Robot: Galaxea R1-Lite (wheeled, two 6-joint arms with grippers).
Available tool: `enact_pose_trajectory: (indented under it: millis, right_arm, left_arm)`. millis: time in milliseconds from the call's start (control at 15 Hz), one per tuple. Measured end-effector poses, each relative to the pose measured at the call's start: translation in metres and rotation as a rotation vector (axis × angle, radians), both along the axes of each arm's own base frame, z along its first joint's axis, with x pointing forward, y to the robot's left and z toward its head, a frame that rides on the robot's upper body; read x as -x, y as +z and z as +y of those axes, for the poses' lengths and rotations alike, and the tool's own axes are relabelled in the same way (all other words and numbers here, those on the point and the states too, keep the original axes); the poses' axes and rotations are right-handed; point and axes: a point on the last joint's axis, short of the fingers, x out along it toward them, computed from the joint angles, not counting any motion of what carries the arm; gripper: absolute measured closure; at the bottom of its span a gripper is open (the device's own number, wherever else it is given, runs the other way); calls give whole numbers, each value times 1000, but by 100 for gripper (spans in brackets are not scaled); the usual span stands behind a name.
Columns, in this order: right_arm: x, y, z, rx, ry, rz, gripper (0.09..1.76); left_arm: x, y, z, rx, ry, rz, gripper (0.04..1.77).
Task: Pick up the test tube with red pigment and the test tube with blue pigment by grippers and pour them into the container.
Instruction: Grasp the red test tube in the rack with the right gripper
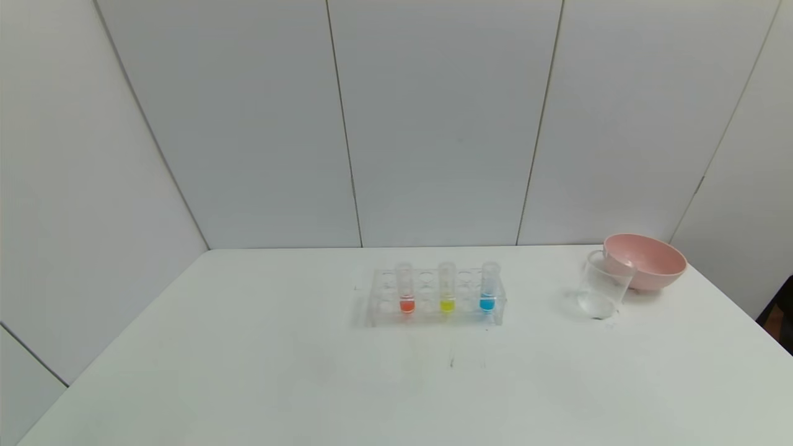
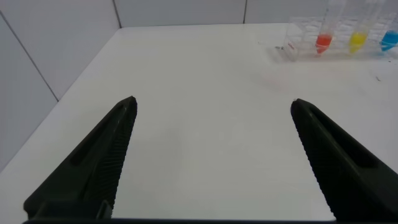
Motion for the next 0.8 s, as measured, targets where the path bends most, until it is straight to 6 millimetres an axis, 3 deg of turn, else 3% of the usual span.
enact_pose_trajectory:
  millis: [200, 467, 667, 800]
  right_arm:
    - [-41, 23, 1, -5, 5, 52, 14]
    - [-117, 34, 5, 2, 29, 108, 14]
    - [-171, 25, 12, 23, 28, 106, 14]
    - [-194, 7, 20, 28, 37, 118, 14]
  left_arm:
    - [0, 0, 0, 0, 0, 0, 5]
    - [0, 0, 0, 0, 0, -1, 5]
    - [0, 0, 0, 0, 0, 0, 5]
    - [0, 0, 0, 0, 0, 0, 5]
